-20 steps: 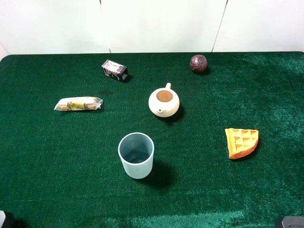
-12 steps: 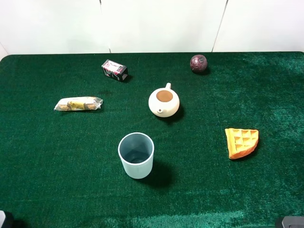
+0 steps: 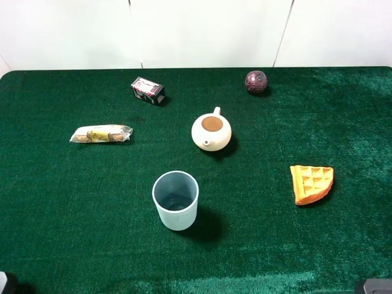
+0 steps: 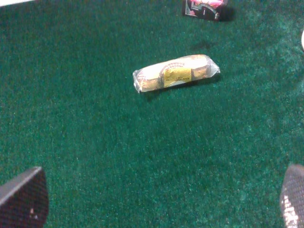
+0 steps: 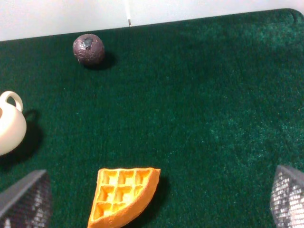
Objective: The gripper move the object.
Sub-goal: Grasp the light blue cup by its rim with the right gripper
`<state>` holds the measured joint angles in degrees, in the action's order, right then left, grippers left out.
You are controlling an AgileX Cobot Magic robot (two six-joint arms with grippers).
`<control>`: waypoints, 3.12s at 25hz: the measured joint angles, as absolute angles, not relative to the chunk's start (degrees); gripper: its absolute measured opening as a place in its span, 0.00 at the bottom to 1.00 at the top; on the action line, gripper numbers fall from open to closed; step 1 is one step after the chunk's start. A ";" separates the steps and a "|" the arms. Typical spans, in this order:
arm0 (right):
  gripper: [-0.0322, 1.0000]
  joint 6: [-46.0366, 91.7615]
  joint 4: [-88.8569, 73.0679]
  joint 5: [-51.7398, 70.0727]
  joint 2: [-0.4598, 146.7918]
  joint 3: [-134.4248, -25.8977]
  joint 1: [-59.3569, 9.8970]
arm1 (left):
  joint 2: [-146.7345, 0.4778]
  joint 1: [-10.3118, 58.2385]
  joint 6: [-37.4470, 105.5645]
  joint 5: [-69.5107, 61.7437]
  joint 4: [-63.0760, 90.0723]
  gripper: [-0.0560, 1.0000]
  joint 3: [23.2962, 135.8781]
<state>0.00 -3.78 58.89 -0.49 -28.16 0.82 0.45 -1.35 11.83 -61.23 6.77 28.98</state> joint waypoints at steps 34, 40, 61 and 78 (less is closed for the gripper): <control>0.70 13.69 -13.84 61.99 34.83 -43.76 -7.89 | 0.45 -1.35 11.83 -61.23 6.77 0.99 28.98; 0.70 13.71 -14.32 62.10 39.67 -43.80 -13.30 | 0.45 -1.35 11.83 -61.23 6.77 0.99 28.98; 0.70 5.63 -12.98 55.72 59.11 -45.35 -37.73 | 0.45 -1.35 11.83 -61.23 6.77 0.99 28.98; 0.70 -10.48 -6.53 56.96 81.10 -58.00 -52.43 | 0.45 -1.35 11.83 -61.23 6.77 0.99 28.98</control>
<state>-10.48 -6.53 56.96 81.10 -58.00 -52.43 0.45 -1.35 11.83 -61.23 6.77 28.98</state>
